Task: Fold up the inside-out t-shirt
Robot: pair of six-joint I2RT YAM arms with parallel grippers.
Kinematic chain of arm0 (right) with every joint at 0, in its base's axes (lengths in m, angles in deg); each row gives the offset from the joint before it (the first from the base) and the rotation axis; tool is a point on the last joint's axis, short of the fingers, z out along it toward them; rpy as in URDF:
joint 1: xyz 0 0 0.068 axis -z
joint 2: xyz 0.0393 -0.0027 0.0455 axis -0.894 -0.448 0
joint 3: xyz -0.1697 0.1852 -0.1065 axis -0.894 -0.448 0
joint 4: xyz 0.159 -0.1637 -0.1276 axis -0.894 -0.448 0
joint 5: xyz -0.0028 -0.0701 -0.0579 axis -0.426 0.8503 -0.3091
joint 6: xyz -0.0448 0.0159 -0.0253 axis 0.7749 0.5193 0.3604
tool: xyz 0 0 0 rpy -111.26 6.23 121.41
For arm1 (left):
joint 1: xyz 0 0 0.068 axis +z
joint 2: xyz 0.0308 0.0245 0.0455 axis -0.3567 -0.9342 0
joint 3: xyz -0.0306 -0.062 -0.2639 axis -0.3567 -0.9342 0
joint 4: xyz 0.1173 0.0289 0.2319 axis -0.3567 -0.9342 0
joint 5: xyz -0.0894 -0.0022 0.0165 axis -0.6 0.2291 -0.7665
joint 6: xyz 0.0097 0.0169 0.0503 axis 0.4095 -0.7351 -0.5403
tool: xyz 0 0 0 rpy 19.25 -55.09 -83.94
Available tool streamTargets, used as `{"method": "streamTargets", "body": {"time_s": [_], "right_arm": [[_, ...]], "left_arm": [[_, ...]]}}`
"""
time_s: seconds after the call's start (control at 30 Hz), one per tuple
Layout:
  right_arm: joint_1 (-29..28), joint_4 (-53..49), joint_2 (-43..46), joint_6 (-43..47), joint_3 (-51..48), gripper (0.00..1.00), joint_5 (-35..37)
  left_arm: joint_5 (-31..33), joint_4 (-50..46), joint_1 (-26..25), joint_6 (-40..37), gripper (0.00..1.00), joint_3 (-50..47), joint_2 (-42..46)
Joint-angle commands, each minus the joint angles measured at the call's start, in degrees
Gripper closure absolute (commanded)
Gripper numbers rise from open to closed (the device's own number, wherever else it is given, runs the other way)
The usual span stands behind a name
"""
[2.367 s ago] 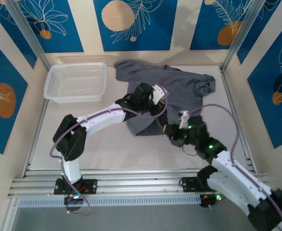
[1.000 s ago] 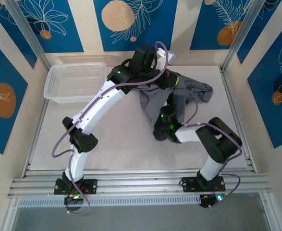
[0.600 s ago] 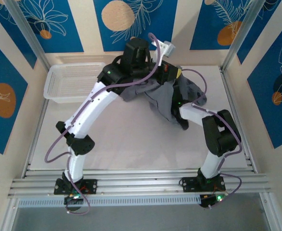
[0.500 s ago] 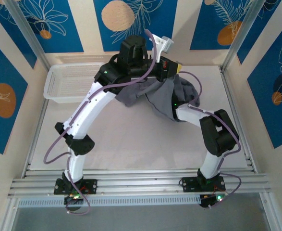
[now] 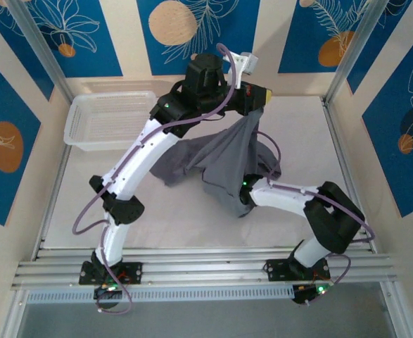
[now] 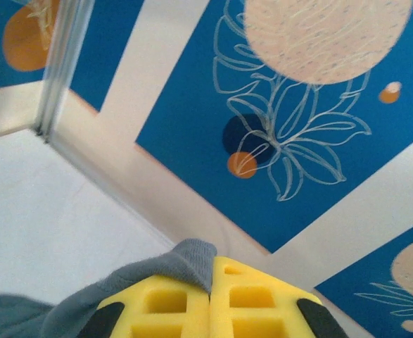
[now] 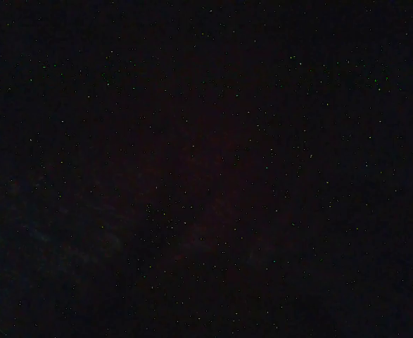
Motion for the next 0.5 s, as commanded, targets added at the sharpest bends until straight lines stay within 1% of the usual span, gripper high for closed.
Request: {"method": "streamTargets", "body": {"time_s": [0.0, 0.07, 0.1, 0.2, 0.27, 0.37, 0.43, 0.47], "right_arm": [[2.25, -2.5, -6.17, -0.16, 3.97, 1.0, -4.26], [4.09, -3.44, -10.53, -1.11, 6.59, 1.0, -8.56], [5.15, -5.95, -13.59, -1.62, 9.37, 1.0, -11.0], [5.97, -11.3, -18.58, -1.25, 15.01, 1.0, -14.34], [5.83, -10.9, -17.77, -0.85, 15.58, 1.0, -14.61], [7.65, -11.42, -14.07, -1.81, 15.81, 1.0, -15.75], [10.41, -11.64, -12.02, -3.26, 16.01, 1.0, -18.61], [11.99, -12.38, -11.32, -3.93, 16.54, 1.0, -19.53]], "left_arm": [[-4.85, 8.04, -2.93, 0.17, 1.0, 3.18, 2.15], [-5.01, 7.74, -4.06, -1.36, 1.0, 3.72, 3.09], [-5.05, 7.71, -4.43, -1.71, 1.0, 3.72, 3.56], [-6.11, 7.28, -5.05, -1.88, 1.0, 3.72, 4.62], [-5.92, 5.71, -5.75, -3.86, 1.0, 3.72, 5.42], [-3.56, 1.88, -7.12, -9.87, 1.0, 3.29, 7.06], [-4.54, 1.51, -7.99, -13.06, 1.0, 1.78, 8.04], [-6.56, 2.33, -8.38, -14.03, 1.0, 0.68, 8.63]]}}
